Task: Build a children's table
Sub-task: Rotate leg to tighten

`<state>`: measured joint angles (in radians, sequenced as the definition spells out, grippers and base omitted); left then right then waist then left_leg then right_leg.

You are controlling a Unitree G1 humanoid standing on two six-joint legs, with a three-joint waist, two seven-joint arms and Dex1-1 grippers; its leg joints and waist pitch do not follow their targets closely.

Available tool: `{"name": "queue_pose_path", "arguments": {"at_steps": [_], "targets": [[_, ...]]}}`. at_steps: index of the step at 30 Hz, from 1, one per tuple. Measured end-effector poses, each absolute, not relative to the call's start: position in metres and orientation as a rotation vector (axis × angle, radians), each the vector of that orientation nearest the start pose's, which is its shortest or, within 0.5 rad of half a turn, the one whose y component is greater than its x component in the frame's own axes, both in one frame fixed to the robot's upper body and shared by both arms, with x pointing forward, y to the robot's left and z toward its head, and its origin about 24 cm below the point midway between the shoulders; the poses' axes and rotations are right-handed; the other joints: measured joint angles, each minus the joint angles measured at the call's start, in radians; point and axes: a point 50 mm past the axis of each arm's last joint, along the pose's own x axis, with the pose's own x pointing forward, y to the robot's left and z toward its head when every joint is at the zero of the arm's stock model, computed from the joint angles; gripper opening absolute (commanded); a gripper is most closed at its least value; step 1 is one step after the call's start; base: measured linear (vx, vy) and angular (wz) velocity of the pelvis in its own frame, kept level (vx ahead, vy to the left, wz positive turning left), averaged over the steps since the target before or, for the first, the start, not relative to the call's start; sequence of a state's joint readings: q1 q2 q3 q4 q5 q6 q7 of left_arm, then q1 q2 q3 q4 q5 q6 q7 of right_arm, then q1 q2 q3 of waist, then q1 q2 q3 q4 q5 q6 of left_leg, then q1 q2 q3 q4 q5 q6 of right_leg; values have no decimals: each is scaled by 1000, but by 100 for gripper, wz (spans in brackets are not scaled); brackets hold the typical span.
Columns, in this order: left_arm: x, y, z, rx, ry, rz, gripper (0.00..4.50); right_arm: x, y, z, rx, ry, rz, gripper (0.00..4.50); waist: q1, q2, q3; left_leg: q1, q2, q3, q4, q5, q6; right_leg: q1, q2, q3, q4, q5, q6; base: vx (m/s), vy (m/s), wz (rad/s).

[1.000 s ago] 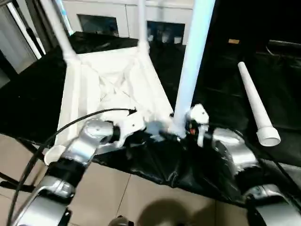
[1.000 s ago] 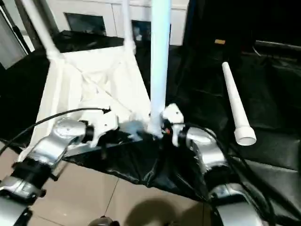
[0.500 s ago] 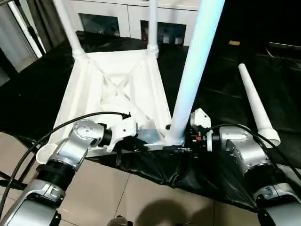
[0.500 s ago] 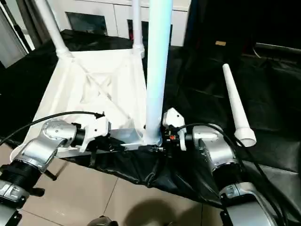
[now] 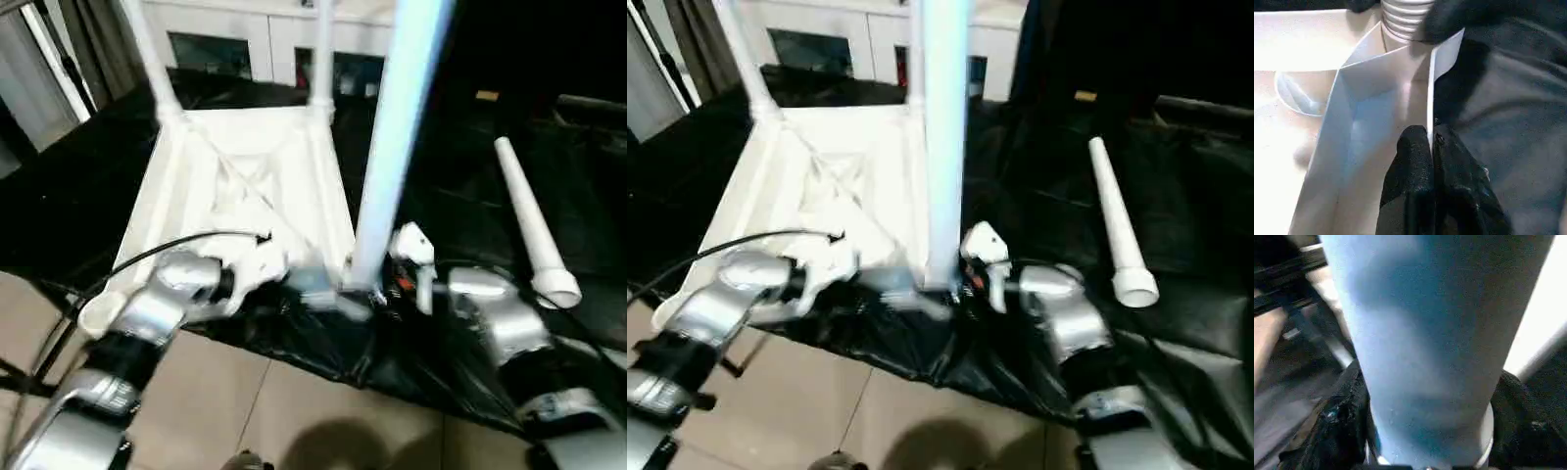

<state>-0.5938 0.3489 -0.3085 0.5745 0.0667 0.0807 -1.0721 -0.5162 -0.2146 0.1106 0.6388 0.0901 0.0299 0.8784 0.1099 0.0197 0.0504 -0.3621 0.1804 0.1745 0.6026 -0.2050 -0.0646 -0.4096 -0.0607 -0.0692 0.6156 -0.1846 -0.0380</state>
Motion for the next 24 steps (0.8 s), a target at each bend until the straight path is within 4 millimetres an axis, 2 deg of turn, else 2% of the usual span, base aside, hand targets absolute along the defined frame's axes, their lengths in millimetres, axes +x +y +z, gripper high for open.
{"name": "queue_pose_path", "arguments": {"at_steps": [3,7,10,11,12,15,18,22,24], "targets": [[329,107,49,462,398,-1141,0,331,-119,33,-54,239,742,273,-7,-2,1,8,0,0,-2,1,-2,7,0,0,-2,0,5,0,0,0],[334,85,47,442,393,-1050,0,341,-115,32,-3,233,506,273,-10,-1,1,10,-1,0,-5,2,-4,8,0,0,-3,1,6,0,0,0],[334,78,47,431,384,-1036,0,342,-115,33,9,225,449,273,-7,-1,1,10,-1,0,-7,2,-4,8,0,0,-3,1,4,0,0,0],[333,77,47,431,383,-1036,0,342,-115,33,12,222,444,273,-7,-1,1,10,-1,0,-7,2,-4,8,0,0,-3,2,4,0,0,0],[333,77,47,433,382,-1036,0,342,-116,33,12,218,442,328,-7,-1,0,10,-1,0,-7,2,-4,8,0,0,-4,2,4,0,0,0],[333,76,48,439,378,-1040,0,341,-115,33,33,209,454,348,-6,-1,1,9,-1,0,-7,3,-4,8,0,0,-5,2,4,0,0,0],[331,83,48,462,366,-1061,0,339,-116,34,40,212,526,392,-9,-2,1,9,-1,0,-7,3,-4,7,0,0,-5,2,4,0,0,0],[329,91,49,476,366,-1100,0,336,-119,35,8,215,649,399,-15,-2,1,7,0,0,-8,3,-4,6,1,0,-5,1,4,0,0,0],[324,105,49,487,376,-1146,0,328,-125,36,-41,225,802,399,-17,-2,1,4,0,0,-8,3,-4,6,1,0,-5,-1,4,0,0,0]]}}
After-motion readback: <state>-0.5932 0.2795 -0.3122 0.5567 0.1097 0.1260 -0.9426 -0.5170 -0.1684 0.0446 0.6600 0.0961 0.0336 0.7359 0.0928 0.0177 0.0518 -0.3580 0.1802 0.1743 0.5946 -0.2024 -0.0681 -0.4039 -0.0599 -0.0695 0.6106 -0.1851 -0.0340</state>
